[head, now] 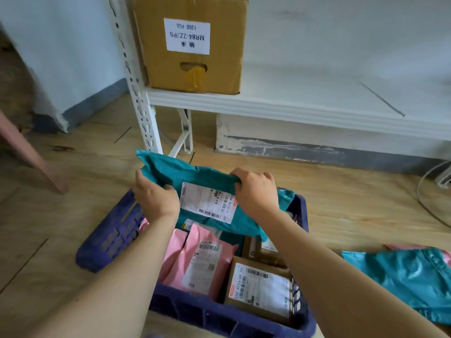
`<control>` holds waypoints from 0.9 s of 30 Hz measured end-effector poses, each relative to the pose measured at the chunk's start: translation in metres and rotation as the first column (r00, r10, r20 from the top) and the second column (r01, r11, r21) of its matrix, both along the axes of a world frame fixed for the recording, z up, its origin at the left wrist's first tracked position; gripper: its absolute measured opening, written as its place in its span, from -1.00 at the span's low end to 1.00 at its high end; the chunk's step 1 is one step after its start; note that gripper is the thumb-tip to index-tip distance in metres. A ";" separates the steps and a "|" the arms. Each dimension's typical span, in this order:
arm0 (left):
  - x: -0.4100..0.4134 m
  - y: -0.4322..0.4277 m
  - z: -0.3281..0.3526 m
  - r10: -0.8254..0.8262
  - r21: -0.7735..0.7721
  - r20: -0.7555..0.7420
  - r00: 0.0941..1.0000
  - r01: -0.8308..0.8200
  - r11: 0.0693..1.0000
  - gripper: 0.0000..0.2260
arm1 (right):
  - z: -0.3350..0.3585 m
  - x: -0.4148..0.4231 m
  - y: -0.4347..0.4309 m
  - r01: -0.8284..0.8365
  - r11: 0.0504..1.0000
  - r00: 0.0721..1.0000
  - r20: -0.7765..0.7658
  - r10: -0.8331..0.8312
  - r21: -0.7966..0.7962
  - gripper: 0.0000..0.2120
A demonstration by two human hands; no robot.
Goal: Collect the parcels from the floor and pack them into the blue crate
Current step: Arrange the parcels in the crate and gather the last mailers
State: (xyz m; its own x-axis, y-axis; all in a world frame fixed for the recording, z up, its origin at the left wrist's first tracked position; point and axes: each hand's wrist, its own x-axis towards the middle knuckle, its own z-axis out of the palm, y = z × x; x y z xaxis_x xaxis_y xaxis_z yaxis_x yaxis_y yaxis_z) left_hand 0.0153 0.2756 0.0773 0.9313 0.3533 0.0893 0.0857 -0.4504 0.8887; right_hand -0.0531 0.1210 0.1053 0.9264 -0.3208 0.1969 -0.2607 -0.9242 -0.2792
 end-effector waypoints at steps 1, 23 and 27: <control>0.008 0.003 -0.007 -0.028 0.043 -0.001 1.000 0.028 0.999 -0.42 | -0.006 0.009 0.000 -0.006 1.000 1.000 -0.016 0.006 0.006 -0.66; 0.096 0.017 -0.154 -0.422 0.704 -0.413 0.807 0.577 0.414 -0.43 | -0.155 0.088 0.005 -0.079 0.996 0.906 -0.419 0.060 -0.028 -0.68; 0.093 0.007 -0.162 -0.483 0.548 -0.606 0.632 0.772 0.322 -0.36 | -0.173 0.084 0.009 -0.022 0.998 0.833 -0.550 0.055 0.066 -0.49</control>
State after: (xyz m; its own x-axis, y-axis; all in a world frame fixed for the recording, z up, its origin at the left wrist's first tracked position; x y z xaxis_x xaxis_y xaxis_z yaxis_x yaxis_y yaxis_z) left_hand 0.1085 0.2825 -0.0849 0.8551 -0.4085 -0.3195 -0.3550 -0.9101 0.2137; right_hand 0.0306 0.1300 -0.0682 0.8879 -0.2774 -0.3671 -0.3509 -0.9243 -0.1501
